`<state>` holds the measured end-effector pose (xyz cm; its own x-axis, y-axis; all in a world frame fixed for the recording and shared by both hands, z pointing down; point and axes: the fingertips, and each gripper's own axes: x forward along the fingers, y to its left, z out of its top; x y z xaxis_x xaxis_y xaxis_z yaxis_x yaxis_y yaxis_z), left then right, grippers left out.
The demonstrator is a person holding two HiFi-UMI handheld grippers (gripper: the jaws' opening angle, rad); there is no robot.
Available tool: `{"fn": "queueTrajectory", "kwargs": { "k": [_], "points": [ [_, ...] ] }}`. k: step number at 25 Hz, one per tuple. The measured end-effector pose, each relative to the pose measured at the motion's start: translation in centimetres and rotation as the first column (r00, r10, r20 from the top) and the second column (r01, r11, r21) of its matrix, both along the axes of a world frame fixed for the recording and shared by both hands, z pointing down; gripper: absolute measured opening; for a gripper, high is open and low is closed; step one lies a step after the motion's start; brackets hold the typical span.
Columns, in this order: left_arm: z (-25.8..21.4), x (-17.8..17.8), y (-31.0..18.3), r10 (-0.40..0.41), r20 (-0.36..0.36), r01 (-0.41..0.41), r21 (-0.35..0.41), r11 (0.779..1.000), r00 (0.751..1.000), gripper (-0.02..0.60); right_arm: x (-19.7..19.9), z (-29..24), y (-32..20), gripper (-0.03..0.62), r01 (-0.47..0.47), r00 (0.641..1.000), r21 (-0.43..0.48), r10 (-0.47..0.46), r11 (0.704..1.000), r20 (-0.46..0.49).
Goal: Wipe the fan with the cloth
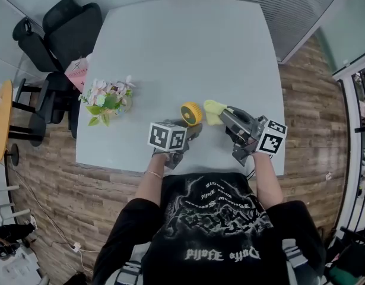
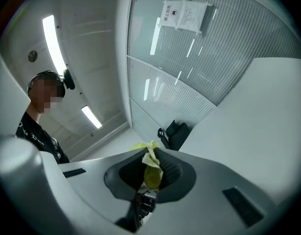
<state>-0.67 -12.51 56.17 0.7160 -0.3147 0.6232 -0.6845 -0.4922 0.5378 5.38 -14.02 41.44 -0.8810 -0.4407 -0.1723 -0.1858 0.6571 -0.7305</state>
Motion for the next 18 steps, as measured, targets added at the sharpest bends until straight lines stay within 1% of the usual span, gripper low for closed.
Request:
{"fn": "queueTrajectory", "kwargs": {
  "k": [2,5,7,9,11,13,15,17,18],
  "points": [
    [0.9,-1.2,-0.7,-0.028,0.107,0.024,0.042,0.999,0.994,0.198,0.3,1.3,0.2,0.028,-0.015,0.999,-0.018,0.014,1.000,-0.037],
    [1.3,-2.3,-1.6,-0.067,0.210,0.045,0.110,0.993,0.975,0.198,0.6,3.2,0.7,0.028,-0.029,0.994,-0.042,0.024,0.999,-0.103],
    [1.3,-3.1,-2.2,-0.091,0.277,0.051,0.148,0.988,0.957,0.198,0.8,4.0,0.9,0.028,-0.042,0.993,-0.060,0.035,0.997,-0.114],
    [1.7,-3.8,-2.7,-0.096,0.344,0.039,0.168,0.985,0.934,0.198,0.8,4.6,1.1,0.028,-0.053,0.992,-0.073,0.045,0.996,-0.114],
    [2.4,-4.2,-3.1,-0.085,0.404,0.014,0.176,0.984,0.911,0.198,0.8,4.9,1.2,0.028,-0.060,0.992,-0.082,0.050,0.995,-0.115],
    [3.2,-4.2,-3.6,-0.059,0.443,-0.019,0.168,0.986,0.895,0.198,0.9,5.2,1.2,0.028,-0.065,0.992,-0.088,0.055,0.994,-0.117],
    [3.8,-4.1,-3.5,-0.014,0.476,-0.053,0.128,0.990,0.880,0.198,1.1,5.5,1.4,0.028,-0.073,0.991,-0.097,0.061,0.993,-0.118],
    [4.4,-4.3,-3.2,0.017,0.513,-0.071,0.087,0.994,0.858,0.198,1.2,5.6,1.5,0.028,-0.081,0.991,-0.106,0.068,0.991,-0.119],
    [4.4,-4.2,-3.3,0.026,0.518,-0.080,0.082,0.993,0.855,0.198,1.2,5.7,1.6,0.028,-0.083,0.990,-0.109,0.070,0.991,-0.120]
  ]
}}
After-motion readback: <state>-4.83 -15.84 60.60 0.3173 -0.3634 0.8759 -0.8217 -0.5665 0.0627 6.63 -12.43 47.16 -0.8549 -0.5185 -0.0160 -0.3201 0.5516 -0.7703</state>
